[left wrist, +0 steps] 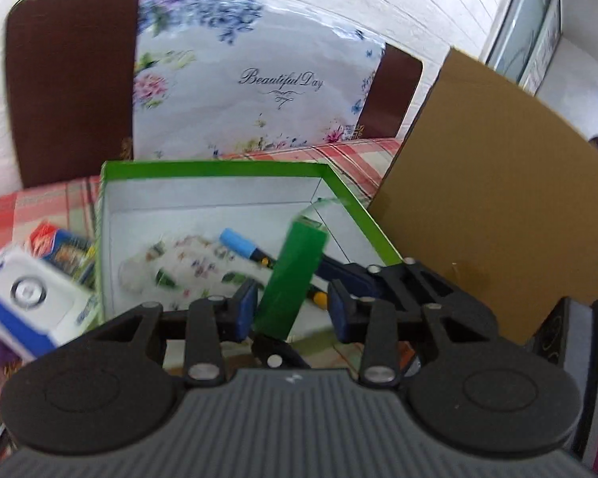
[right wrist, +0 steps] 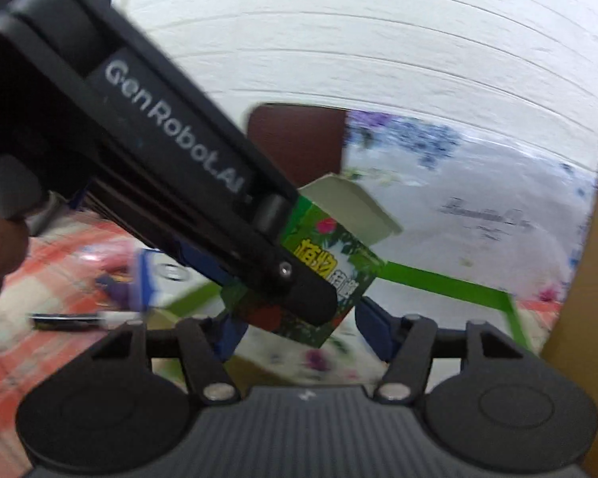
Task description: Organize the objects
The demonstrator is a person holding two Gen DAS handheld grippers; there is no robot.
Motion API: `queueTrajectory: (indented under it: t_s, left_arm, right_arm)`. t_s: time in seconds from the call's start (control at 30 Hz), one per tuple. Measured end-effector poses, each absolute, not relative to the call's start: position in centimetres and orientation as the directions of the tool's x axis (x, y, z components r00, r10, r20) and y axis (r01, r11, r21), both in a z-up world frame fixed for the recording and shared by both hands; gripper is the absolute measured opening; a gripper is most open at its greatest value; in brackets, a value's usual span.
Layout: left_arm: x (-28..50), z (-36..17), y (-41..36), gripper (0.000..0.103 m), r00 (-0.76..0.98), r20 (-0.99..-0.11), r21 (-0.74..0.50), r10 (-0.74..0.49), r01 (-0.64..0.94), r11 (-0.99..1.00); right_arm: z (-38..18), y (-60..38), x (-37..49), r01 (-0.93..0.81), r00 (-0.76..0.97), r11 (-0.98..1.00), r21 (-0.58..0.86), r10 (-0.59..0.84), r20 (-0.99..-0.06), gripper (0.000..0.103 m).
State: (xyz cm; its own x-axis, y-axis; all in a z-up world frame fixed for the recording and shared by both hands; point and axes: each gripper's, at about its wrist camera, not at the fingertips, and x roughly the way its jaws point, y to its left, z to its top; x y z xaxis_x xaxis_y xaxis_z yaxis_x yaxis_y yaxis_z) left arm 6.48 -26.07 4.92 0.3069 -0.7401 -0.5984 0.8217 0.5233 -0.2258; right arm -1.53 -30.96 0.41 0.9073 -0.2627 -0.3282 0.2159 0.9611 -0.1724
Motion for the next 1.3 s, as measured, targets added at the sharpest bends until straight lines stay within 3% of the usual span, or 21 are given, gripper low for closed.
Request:
queueTrajectory:
  t_s: [0.1,0.23,0.27,0.47,0.63,0.7,0.8,0.87,0.93,1.0,1.07,1.13,1.17,1.3]
  left_arm:
    - [6.5,3.8,-27.7,0.047,0.368,-0.639,-0.133,-0.676,0.812,0.568]
    - [6.9,3.3,-25.2,0.062,0.357,-0.646,-0.184,-0.675,0.785,0.592]
    - [6.8,3.5,-24.2,0.061,0.367,-0.636,-0.193,-0.679,0.776,0.601]
    - [5.6,2.8,-17.2,0.061,0.468,-0.626,-0.147,-0.624,0.715,0.683]
    - [5.2,0.0,-11.3,0.061,0.513,-0.672,-0.127,-0.534,0.63,0.766]
    - [5.2,-1.3,-9.5,0.061,0.534,-0.693,-0.103,-0.484,0.592,0.8]
    - [5.7,-3.0,-6.2,0.061,0.557,-0.719,-0.097,-0.417,0.513,0.853]
    - [6.4,-3.6,-3.9,0.061,0.572,-0.717,-0.129,-0.399,0.454,0.882]
    - [6.8,-3.4,-2.1,0.061,0.592,-0.704,-0.156,-0.392,0.409,0.899]
    - [7.4,-3.2,-0.6,0.061,0.605,-0.698,-0.183,-0.383,0.366,0.913]
    - [7.8,-3.2,0.5,0.061,0.603,-0.69,-0.233,-0.401,0.339,0.911]
    - [7.9,-3.2,1.1,0.061,0.6,-0.68,-0.271,-0.421,0.327,0.905]
    - [7.8,-3.3,1.1,0.061,0.601,-0.677,-0.278,-0.425,0.326,0.904]
    - [7.4,-3.4,1.2,0.061,0.6,-0.669,-0.285,-0.438,0.336,0.897]
  right_arm:
    - [-0.4,-32.7,-1.5,0.302,0.862,0.942,-0.147,-0.336,-0.38,0.072]
    - [-0.5,-33.0,-3.5,0.314,0.878,0.946,-0.081,-0.322,-0.354,0.084]
    - [-0.5,-32.7,-3.9,0.309,0.884,0.947,-0.087,-0.319,-0.342,0.084]
    - [-1.3,-30.1,-6.1,0.243,0.91,0.967,-0.077,-0.255,-0.328,0.084]
    - [-2.6,-27.3,-6.0,0.117,0.9,0.993,-0.005,-0.108,-0.422,0.081]
    - [-3.1,-25.9,-5.4,0.056,0.882,0.998,0.019,-0.041,-0.469,0.078]
    - [-3.1,-23.2,-4.8,-0.05,0.86,0.999,0.021,0.054,-0.508,0.064]
    - [-2.6,-21.2,-3.8,-0.128,0.858,0.991,-0.026,0.098,-0.504,0.048]
    - [-2.0,-19.2,-2.4,-0.178,0.865,0.978,-0.104,0.105,-0.491,0.041]
    - [-1.3,-17.8,0.0,-0.179,0.878,0.963,-0.204,0.063,-0.474,0.042]
    - [-0.6,-16.8,3.1,-0.146,0.89,0.944,-0.297,-0.005,-0.455,0.046]
    - [-0.3,-15.9,6.8,-0.135,0.878,0.923,-0.361,-0.057,-0.476,0.071]
    - [-0.3,-15.7,8.3,-0.135,0.869,0.912,-0.388,-0.079,-0.489,0.074]
    - [-2.1,-14.6,13.1,-0.113,0.831,0.85,-0.514,-0.203,-0.518,0.069]
